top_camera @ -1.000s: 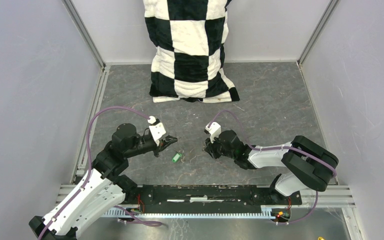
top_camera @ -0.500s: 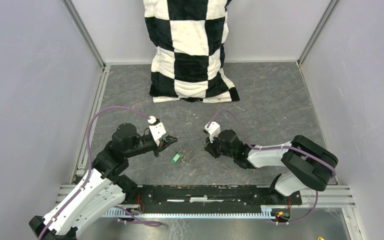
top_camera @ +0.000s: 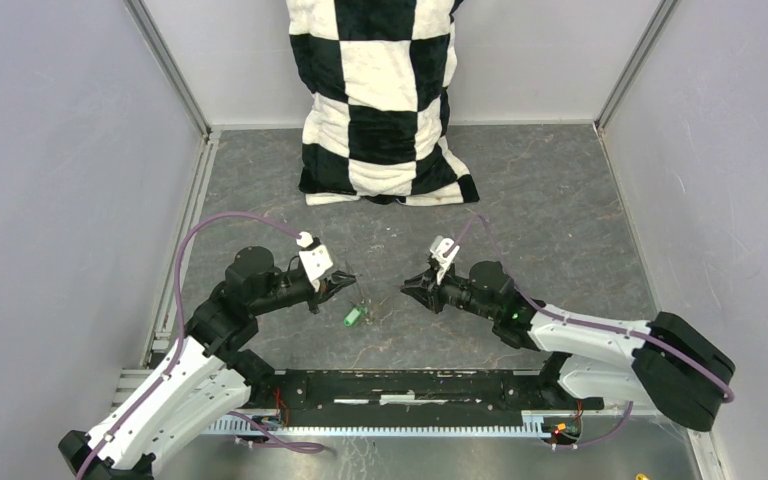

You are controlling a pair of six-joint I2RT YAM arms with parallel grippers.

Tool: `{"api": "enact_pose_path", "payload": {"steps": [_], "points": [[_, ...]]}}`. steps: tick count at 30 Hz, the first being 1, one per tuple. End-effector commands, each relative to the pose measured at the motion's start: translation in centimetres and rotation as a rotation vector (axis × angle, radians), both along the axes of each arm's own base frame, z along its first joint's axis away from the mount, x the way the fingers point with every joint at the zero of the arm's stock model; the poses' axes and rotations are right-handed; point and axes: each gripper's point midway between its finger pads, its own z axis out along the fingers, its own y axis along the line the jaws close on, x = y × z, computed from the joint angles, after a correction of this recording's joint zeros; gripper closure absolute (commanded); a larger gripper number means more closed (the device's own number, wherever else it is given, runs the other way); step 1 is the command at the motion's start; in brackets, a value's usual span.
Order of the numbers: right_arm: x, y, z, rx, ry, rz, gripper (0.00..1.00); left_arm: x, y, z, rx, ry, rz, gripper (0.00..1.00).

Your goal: Put the keys on the keyring

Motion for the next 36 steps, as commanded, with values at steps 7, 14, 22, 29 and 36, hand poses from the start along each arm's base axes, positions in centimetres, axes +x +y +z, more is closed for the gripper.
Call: {"api": "enact_pose_path", "payload": {"steps": [7,14,22,29,36], "points": [[-3.8,3.0,9.8,0.206,-0.143,0.247,1.00,0.2,-1.0,-0.2,-0.023,0.004,-0.035,0.98],[-4.2,5.1,12.4,0.240,-0.203,0.321,1.00,0.2,-1.0,-0.4,-0.031,0.010,-0.034,0.98],[-4.3,7.1,13.3,0.241,-0.225,0.348,1.00,0.5,-0.8,-0.5,-0.033,0.022,-0.001,0.98],[-4.3,7.9,13.4,0.237,-0.229,0.339,1.00,0.9,-0.7,-0.4,-0.032,0.020,0.020,0.98],[-4.5,7.1,12.8,0.232,-0.231,0.321,1.00,0.8,-0.6,-0.3,-0.036,0.021,0.024,0.98]]}}
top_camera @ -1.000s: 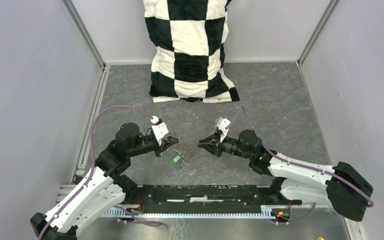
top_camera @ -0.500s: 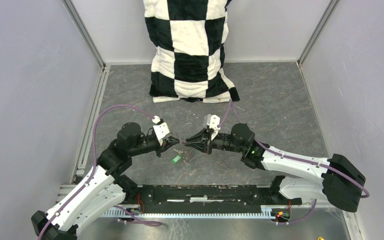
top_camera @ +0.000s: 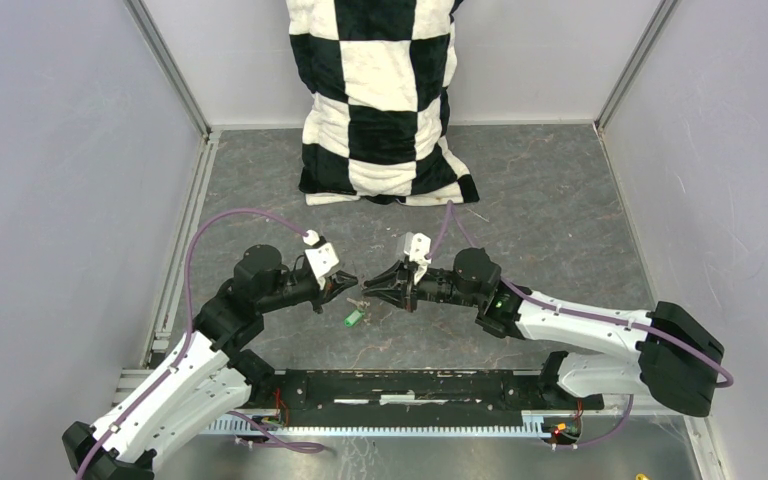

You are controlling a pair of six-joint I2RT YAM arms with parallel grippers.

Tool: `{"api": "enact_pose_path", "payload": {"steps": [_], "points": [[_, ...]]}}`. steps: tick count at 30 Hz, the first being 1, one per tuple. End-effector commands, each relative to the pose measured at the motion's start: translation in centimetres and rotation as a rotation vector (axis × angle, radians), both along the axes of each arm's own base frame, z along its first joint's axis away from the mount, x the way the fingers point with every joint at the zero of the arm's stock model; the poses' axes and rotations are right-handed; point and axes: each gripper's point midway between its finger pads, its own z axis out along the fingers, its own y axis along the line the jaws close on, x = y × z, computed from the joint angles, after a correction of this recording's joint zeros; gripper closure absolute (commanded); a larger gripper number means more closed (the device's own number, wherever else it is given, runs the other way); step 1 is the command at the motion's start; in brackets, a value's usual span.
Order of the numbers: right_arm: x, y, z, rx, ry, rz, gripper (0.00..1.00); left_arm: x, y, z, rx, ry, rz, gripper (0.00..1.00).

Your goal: Put the keys on the keyring

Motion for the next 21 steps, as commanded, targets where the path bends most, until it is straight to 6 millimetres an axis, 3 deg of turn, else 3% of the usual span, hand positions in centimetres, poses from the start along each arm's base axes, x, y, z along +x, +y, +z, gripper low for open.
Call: {"api": "enact_pose_path", "payload": {"steps": [1,6,8,10,14,17,21], "points": [[0.3,-0.2,2.8,0.074,-0.061,-0.027,1.00,0.3,-0.3,1.5,-0.058,-0.023,0.013,0.98],[0.5,-0.1,2.9,0.082,-0.057,-0.037,1.00,0.7,-0.1,1.5,-0.050,-0.025,0.036,0.98],[0.9,-0.8,1.9,0.046,-0.051,-0.079,1.00,0.9,0.1,1.6,-0.043,-0.029,0.053,0.98],[2.6,-2.5,-0.7,-0.057,-0.052,-0.189,1.00,1.0,0.3,1.7,-0.034,-0.043,0.063,0.98],[4.8,-8.0,-6.7,-0.201,0.034,-0.409,1.00,1.3,0.8,2.1,-0.014,-0.095,0.076,0.98],[4.7,-11.3,-11.4,-0.311,0.071,-0.503,1.00,1.1,0.9,2.4,-0.014,-0.107,0.064,0.98],[4.0,-12.9,-15.5,-0.389,0.109,-0.521,1.00,0.6,0.6,2.4,-0.026,-0.085,0.042,0.98]]}}
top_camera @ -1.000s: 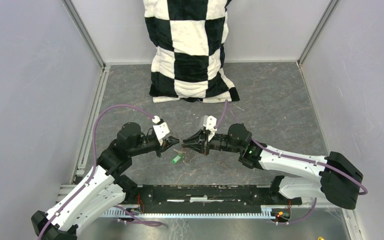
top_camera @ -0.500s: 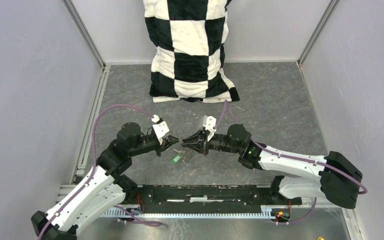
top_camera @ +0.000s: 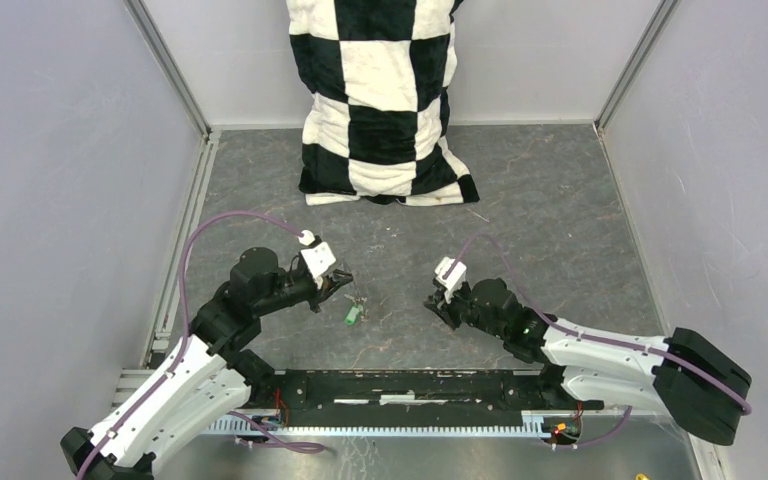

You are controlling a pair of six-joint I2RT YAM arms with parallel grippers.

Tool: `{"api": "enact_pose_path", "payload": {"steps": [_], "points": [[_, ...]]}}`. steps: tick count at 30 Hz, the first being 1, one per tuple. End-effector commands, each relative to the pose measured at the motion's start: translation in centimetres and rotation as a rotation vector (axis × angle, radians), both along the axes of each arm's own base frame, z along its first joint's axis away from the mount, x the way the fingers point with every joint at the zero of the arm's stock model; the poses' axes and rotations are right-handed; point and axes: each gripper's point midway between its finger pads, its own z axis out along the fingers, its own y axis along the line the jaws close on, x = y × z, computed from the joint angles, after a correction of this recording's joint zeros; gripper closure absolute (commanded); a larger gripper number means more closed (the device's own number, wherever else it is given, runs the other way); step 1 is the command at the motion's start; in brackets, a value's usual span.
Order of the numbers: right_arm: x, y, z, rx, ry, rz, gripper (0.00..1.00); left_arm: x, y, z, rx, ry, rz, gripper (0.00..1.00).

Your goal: Put the keys on the keyring

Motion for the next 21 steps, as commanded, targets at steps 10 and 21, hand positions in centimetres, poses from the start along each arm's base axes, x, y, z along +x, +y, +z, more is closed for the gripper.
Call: {"api": "enact_pose_path", "payload": {"steps": [10,21], "points": [[-0.8,-1.4,-6.4,-0.109,0.137,-0.048,0.73,-0.1,-0.8,2.5,-0.041,-0.056,-0.046,0.98],[0.4,-0.6,-2.0,-0.033,0.116,-0.096,0.26,-0.1,-1.1,3.1,-0.051,-0.059,-0.057,0.98]]}}
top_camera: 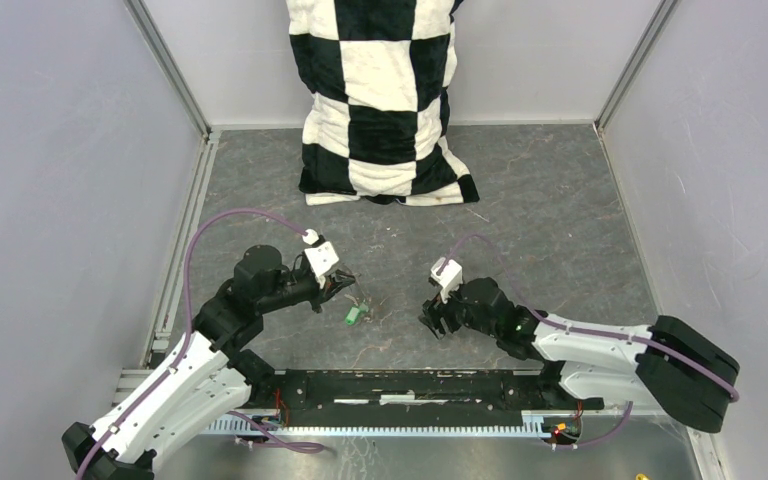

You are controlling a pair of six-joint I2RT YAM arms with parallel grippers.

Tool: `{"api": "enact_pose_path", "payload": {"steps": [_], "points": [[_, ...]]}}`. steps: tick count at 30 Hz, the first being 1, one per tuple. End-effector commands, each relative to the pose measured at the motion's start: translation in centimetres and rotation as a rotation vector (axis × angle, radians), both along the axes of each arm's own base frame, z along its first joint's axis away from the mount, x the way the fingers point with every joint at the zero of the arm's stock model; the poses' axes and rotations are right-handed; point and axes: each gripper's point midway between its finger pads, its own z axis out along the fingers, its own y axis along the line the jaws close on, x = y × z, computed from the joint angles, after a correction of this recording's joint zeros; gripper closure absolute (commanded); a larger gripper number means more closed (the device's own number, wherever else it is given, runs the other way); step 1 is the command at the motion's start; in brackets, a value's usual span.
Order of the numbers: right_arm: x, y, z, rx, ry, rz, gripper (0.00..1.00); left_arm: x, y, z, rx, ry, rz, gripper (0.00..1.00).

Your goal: Put the keys on the keyring

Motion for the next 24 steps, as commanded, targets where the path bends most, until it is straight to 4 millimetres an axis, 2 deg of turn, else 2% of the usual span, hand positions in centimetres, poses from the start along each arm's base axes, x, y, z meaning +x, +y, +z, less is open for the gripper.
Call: {"api": "enact_pose_path", "payload": {"steps": [1,4,7,9,13,19,24], "points": [[1.3,1.2,4.7,0.114,-0.060,-0.040,0.25,0.1,-0.7,3.7,-0.065,-0.084,-0.035,0.98],[1.5,0.6,5.7,0.158,-0.062,-0.092,0.25,0.2,-0.8,3.9,-0.073,-0.083,-0.030,0.98],[1.6,-0.2,5.7,0.154,-0.062,-0.130,0.27,0.3,-0.8,4.3,-0.081,-0.089,-0.025,0.98],[1.4,-0.6,5.1,0.136,-0.067,-0.121,0.29,0.4,-0.9,4.5,-0.087,-0.086,-0.021,0.98],[1.2,-1.1,3.3,0.087,-0.072,-0.107,0.42,0.3,-1.0,4.3,-0.094,-0.072,-0.025,0.98],[1.8,-0.5,1.7,0.043,-0.029,-0.163,0.45,0.3,-1.0,4.2,-0.088,-0.070,-0.021,0.98],[1.6,0.2,1.0,0.034,-0.023,-0.136,0.56,0.4,-0.9,4.0,-0.084,-0.069,-0.019,0.98]]}}
